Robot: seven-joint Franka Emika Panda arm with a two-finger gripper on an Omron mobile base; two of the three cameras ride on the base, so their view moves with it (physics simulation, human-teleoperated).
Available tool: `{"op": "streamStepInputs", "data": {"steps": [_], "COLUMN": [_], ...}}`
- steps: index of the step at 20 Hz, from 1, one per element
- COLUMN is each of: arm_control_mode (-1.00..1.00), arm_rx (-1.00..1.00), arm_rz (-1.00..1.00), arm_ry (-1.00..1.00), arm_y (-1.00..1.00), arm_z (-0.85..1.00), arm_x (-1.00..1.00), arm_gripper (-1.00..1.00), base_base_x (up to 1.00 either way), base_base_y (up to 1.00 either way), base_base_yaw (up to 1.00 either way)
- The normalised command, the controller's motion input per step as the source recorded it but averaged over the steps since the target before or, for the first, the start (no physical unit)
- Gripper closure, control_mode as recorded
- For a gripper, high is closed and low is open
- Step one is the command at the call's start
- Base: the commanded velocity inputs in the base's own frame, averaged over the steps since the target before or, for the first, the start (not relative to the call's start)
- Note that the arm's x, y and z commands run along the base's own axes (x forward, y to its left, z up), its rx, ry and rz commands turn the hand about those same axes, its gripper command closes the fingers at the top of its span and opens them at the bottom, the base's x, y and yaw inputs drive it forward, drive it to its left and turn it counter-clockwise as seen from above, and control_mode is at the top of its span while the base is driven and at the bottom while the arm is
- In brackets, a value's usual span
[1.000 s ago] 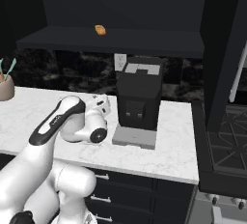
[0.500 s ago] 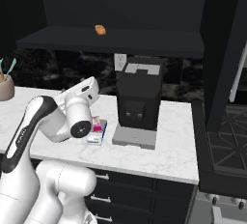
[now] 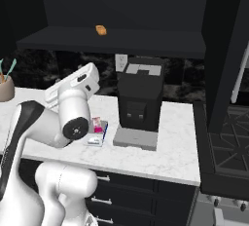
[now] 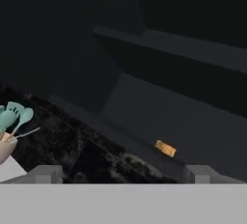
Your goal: Pick the bar and place it on the digital scale for weighing, and close the cabinet.
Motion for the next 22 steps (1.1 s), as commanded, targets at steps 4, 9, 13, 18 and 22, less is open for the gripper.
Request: {"op": "streamStepInputs", "data": {"steps": [4, 9, 13, 18, 22], "arm_control_mode": [-1.0, -1.0, -1.0, -1.0, -1.0], "arm_rx": [-0.02, 0.0, 0.0, 0.0, 0.0], "arm_rz": [0.0, 0.03, 0.03, 0.0, 0.0], "arm_ry": [-0.17, -0.18, -0.24, -0.15, -0.09], "arm_y": [-0.54, -0.53, -0.48, -0.31, -0.54], "arm_z": [0.33, 0.01, 0.0, 0.01, 0.0], "arm_x": [-0.95, -0.68, -0.78, -0.65, -0.46], "arm_gripper": [-1.0, -1.0, -1.0, -1.0, -1.0], "base_base_x": [0.0, 0.0, 0.0, 0.0, 0.0], "base_base_y": [0.0, 0.0, 0.0, 0.0, 0.0], "base_base_yaw": [0.0, 0.0, 0.0, 0.0, 0.0]}}
